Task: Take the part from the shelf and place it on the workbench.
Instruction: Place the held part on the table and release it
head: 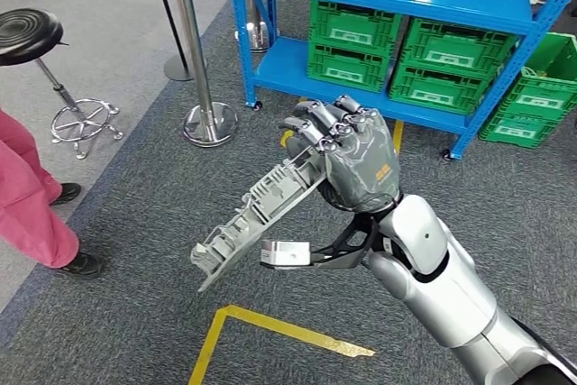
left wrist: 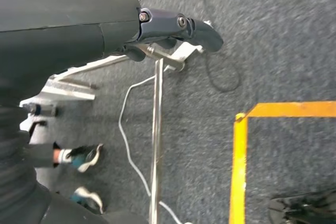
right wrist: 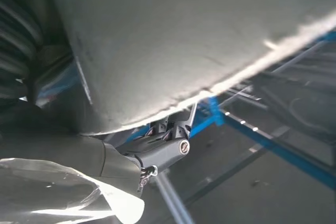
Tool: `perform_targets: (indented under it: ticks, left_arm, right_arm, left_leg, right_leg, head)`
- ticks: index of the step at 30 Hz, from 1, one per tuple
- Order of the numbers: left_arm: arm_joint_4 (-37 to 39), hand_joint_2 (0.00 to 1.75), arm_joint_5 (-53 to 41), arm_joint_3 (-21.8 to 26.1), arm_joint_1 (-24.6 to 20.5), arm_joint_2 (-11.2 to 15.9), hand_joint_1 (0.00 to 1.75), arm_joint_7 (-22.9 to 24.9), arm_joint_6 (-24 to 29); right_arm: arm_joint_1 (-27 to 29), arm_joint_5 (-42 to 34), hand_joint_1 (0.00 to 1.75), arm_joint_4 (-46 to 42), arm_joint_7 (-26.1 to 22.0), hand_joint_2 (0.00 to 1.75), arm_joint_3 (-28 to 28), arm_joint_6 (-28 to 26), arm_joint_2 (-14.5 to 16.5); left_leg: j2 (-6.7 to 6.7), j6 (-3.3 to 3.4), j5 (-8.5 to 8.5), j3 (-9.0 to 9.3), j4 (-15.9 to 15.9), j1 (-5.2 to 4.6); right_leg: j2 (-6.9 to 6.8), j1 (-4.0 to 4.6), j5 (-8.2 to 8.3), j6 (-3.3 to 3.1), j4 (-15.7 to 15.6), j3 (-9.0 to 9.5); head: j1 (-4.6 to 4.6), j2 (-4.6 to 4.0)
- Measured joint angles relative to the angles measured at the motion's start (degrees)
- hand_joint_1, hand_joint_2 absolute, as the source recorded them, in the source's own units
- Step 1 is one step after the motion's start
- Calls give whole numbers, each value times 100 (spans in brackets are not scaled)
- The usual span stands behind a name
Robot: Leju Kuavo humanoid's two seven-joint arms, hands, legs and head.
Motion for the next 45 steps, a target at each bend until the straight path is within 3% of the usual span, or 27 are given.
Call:
perform_targets:
  ticks: [2, 4, 6, 7, 9, 11, 13, 15, 16, 18, 20, 22, 23, 25, 27, 28, 30, 31, 33, 35, 36, 37, 38, 39, 41, 43, 45]
  left_arm:
    - [16, 175, 19, -26, -2, -8, 0, -4, 0]
    - [23, 175, 28, -36, -25, -15, 0, -23, 0]
    - [36, 175, 44, -36, -48, -28, 0, -62, 0]
    - [49, 175, 59, -36, -55, -37, 0, -83, 0]
    - [85, 175, 102, -36, -66, -59, 0, -120, 0]
    - [113, 175, 130, -38, -79, -89, 0, -146, 0]
    - [132, 175, 136, -41, -91, -114, 0, -164, 0]
    - [152, 175, 149, -55, -90, -126, 0, -172, 0]
    - [163, 175, 164, -67, -87, -132, 0, -172, 0]
    - [192, 175, 204, -89, -106, -134, 0, -173, 0]
    - [226, 175, 237, -110, -143, -143, 0, -180, 0]
    - [260, 175, 252, -127, -169, -156, 0, -187, 0]
    - [276, 175, 255, -132, -173, -162, 0, -190, 0]
    - [299, 175, 257, -137, -175, -163, 0, -192, 0]
    - [313, 175, 257, -143, -188, -165, 0, -198, 0]
    - [318, 175, 257, -148, -196, -168, 0, -202, 0]
    - [331, 175, 256, -164, -203, -174, 0, -207, 0]
    - [338, 175, 256, -170, -197, -177, 0, -210, 1]
    - [350, 175, 252, -174, -198, -179, 0, -222, 1]
    - [357, 175, 249, -175, -213, -181, 0, -239, 0]
    - [361, 175, 249, -175, -219, -183, 0, -247, 0]
    - [366, 175, 250, -176, -220, -184, 0, -255, 0]
    - [372, 175, 251, -177, -220, -185, 0, -263, 0]
    - [377, 175, 253, -178, -220, -185, 0, -268, 0]
    - [386, 175, 257, -182, -223, -189, 0, -275, 0]
    - [393, 175, 262, -192, -232, -191, 0, -277, -3]
    - [401, 175, 266, -210, -229, -196, 0, -278, -5]
  right_arm:
    - [-8, 3, 175, 1, -4, 175, 2, -10, 0]
    - [-5, 3, 175, 6, -8, 175, 2, -21, -1]
    - [25, 9, 175, 20, -11, 175, 2, -28, -2]
    - [43, 14, 175, 28, -15, 175, 2, -33, -2]
    - [64, 30, 175, 37, -27, 175, 2, -48, -2]
    - [68, 39, 175, 39, -33, 175, 1, -62, -2]
    - [74, 43, 175, 41, -34, 175, 0, -74, -2]
    - [74, 48, 175, 42, -35, 175, -1, -84, -2]
    - [74, 52, 175, 43, -37, 175, -1, -87, -1]
    - [75, 62, 175, 45, -42, 175, -3, -105, -1]
    - [80, 75, 175, 63, -48, 175, -4, -125, -2]
    - [84, 86, 175, 91, -51, 175, -4, -138, -2]
    - [84, 90, 175, 100, -53, 175, -4, -145, -2]
    - [84, 92, 175, 108, -56, 175, -5, -156, -2]
    - [81, 92, 175, 109, -58, 175, -9, -166, -2]
    - [79, 93, 175, 111, -61, 175, -10, -172, -2]
    - [76, 95, 175, 114, -68, 175, -12, -183, -2]
    - [76, 97, 175, 115, -72, 175, -14, -187, -2]
    - [76, 101, 175, 116, -80, 175, -17, -211, -2]
    - [84, 105, 175, 127, -86, 175, -21, -234, -3]
    - [92, 107, 175, 139, -86, 175, -22, -238, -3]
    - [100, 110, 175, 153, -87, 175, -22, -239, -4]
    - [104, 115, 175, 165, -88, 175, -22, -242, -4]
    - [105, 122, 175, 173, -90, 175, -23, -246, -4]
    - [104, 137, 175, 178, -93, 175, -25, -255, -4]
    - [99, 146, 175, 180, -95, 175, -27, -269, -4]
    - [93, 150, 175, 183, -96, 175, -29, -281, -4]
  left_leg:
    - [-124, 52, 23, 5, -36, 28]
    - [-246, 90, 38, 3, -48, 41]
    - [-389, 107, 44, -3, -47, 35]
    - [-468, 110, 47, -3, -45, 32]
    - [-629, 108, 52, 5, -40, 30]
    - [-766, 86, 61, -7, -28, 27]
    - [-888, 24, 96, -55, -25, 43]
    - [-998, -47, 130, -96, -36, 65]
    - [-958, -75, 107, -112, -8, 55]
    - [-670, -137, -123, -267, 347, 37]
    - [-366, -201, -472, -591, 1057, 57]
    - [-290, -244, -570, -771, 1464, 96]
    - [-270, -256, -475, -715, 1375, 110]
    - [-113, -256, -135, -339, 680, 117]
    - [100, -196, 42, -31, 79, 72]
    - [150, -153, 40, 10, -28, 49]
    - [42, -61, 40, -6, -46, 32]
    - [-23, -22, 46, -4, -60, 38]
    - [-145, 56, 65, 5, -86, 55]
    - [-270, 101, 71, 0, -89, 52]
    - [-343, 111, 71, -2, -88, 44]
    - [-422, 116, 71, -1, -87, 34]
    - [-503, 118, 71, 3, -86, 25]
    - [-583, 118, 71, 9, -85, 18]
    - [-731, 108, 75, 12, -79, 7]
    - [-856, 62, 96, -26, -67, 22]
    - [-975, -14, 131, -66, -77, 54]
  right_leg:
    - [222, -21, -172, 52, 213, -97]
    - [565, -33, -501, 71, 859, -413]
    - [685, -29, -701, 69, 1528, -772]
    - [701, -27, -641, 64, 1612, -847]
    - [765, -27, -231, 36, 1129, -685]
    - [999, -46, 116, -9, 379, -353]
    - [1132, -49, 180, -39, 50, -190]
    - [1027, -48, 195, -69, 1, -159]
    - [962, -61, 209, -96, -27, -140]
    - [806, -92, 234, -151, -85, -98]
    - [650, -86, 231, -176, -96, -86]
    - [496, -83, 220, -177, -94, -83]
    - [423, -84, 211, -169, -93, -77]
    - [290, -80, 183, -131, -91, -47]
    - [180, -44, 148, -70, -84, -27]
    - [128, -23, 135, -41, -85, -18]
    - [11, -9, 112, 12, -102, 4]
    - [37, -19, 68, 40, -81, 3]
    - [307, -49, -157, 75, 244, -143]
    - [620, -64, -511, 71, 1024, -526]
    - [676, -61, -624, 66, 1395, -728]
    - [698, -59, -632, 55, 1599, -862]
    - [709, -58, -521, 38, 1571, -890]
    - [734, -57, -315, 13, 1314, -805]
    - [933, -63, 107, -52, 518, -464]
    - [1113, -63, 256, -79, 38, -233]
    - [1075, -49, 248, -81, -38, -187]
  head:
    - [7, 0]
    - [18, 0]
    - [16, 0]
    - [15, 0]
    - [16, 0]
    - [12, 0]
    - [8, 0]
    - [11, 0]
    - [4, 0]
    - [-53, 0]
    - [-98, 0]
    - [-99, 0]
    - [-99, 0]
    - [-102, 0]
    - [-104, 0]
    - [-105, 0]
    - [-107, 0]
    - [-104, 0]
    - [-90, 0]
    - [-79, 0]
    - [-80, 0]
    - [-81, 0]
    - [-81, 0]
    - [-82, 0]
    - [-86, 0]
    - [-91, 0]
    - [-91, 0]
